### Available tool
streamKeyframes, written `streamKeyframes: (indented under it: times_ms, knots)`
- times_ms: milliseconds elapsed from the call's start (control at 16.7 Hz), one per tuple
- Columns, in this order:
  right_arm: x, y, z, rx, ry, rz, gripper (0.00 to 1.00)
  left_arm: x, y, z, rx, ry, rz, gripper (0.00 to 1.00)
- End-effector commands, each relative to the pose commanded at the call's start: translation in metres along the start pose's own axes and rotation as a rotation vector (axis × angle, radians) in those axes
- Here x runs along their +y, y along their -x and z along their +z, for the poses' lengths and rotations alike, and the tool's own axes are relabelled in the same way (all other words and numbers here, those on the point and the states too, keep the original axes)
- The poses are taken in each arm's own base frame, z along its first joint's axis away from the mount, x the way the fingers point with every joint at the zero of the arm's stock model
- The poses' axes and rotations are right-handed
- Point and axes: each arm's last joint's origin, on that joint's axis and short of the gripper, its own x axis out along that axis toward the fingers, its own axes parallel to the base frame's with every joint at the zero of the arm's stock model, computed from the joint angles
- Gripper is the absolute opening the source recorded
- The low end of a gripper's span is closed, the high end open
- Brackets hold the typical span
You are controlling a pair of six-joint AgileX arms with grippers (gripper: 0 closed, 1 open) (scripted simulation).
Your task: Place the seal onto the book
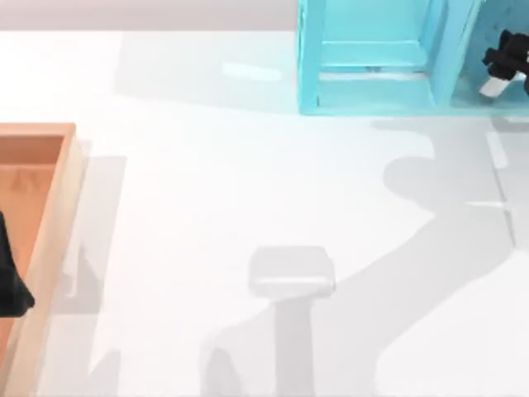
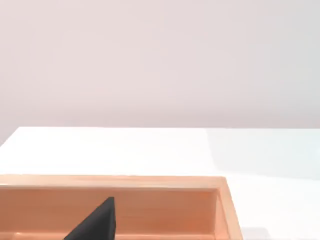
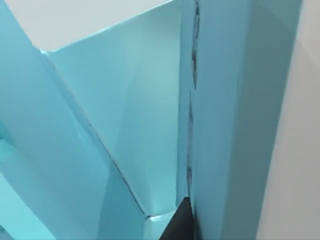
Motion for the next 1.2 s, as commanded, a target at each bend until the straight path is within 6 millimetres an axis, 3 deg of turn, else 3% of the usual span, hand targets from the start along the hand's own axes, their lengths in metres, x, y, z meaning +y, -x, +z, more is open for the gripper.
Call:
streamKeyframes:
  times_ms: [180, 360, 540, 720, 960, 1200]
  knots:
    - [0.010, 0.012, 0.023, 0.003, 0.003, 0.001, 0.00, 0.000, 0.000, 0.000, 0.000, 0.000, 0.000, 1.00]
    - [0.029, 0.041, 0.062, 0.006, 0.010, 0.007, 0.00, 0.000, 0.000, 0.000, 0.000, 0.000, 0.000, 1.00]
    - [0.052, 0.088, 0.106, -0.003, 0.016, 0.015, 0.00, 0.000, 0.000, 0.000, 0.000, 0.000, 0.000, 1.00]
    - [0.070, 0.143, 0.138, -0.017, 0.016, 0.018, 0.00, 0.000, 0.000, 0.000, 0.000, 0.000, 0.000, 1.00]
    - [0.080, 0.201, 0.151, -0.014, 0.007, 0.010, 0.00, 0.000, 0.000, 0.000, 0.000, 0.000, 0.000, 1.00]
    - [0.081, 0.222, 0.149, 0.001, 0.000, 0.000, 0.00, 0.000, 0.000, 0.000, 0.000, 0.000, 0.000, 1.00]
